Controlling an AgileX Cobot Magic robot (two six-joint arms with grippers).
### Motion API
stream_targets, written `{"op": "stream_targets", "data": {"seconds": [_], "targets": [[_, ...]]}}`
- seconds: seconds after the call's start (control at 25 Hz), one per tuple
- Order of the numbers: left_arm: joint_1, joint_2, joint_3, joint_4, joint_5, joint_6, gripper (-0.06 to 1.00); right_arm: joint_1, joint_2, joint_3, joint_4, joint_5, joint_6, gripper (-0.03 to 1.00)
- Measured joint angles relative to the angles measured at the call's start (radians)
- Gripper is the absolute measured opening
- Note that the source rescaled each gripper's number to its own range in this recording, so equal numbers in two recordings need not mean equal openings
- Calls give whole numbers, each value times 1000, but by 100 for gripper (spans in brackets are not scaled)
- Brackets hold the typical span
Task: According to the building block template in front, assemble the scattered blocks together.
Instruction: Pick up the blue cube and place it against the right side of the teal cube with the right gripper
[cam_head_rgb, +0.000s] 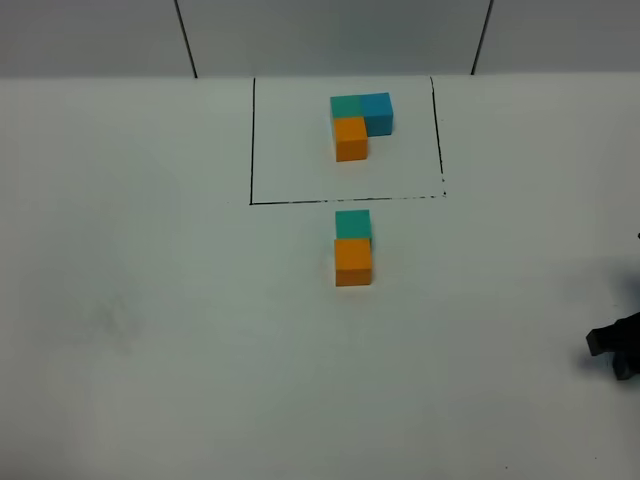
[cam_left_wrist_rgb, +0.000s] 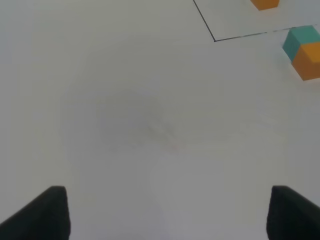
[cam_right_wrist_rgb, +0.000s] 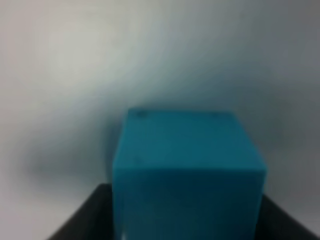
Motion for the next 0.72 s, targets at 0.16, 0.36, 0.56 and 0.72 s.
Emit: {"op": "stream_targets", "data": {"seconds": [0.16,0.36,0.56,0.72], "targets": [[0,0,0,0,0,0,77,0,2,-83,-22,97,-3,1],[0,0,0,0,0,0,77,79,2,-232,-148,308,-152,1],[0,0,0,0,0,0,77,241,31,-391,-218,365,-542,1],[0,0,0,0,0,0,77,347,134,-544,-218,390,-755,1]]}}
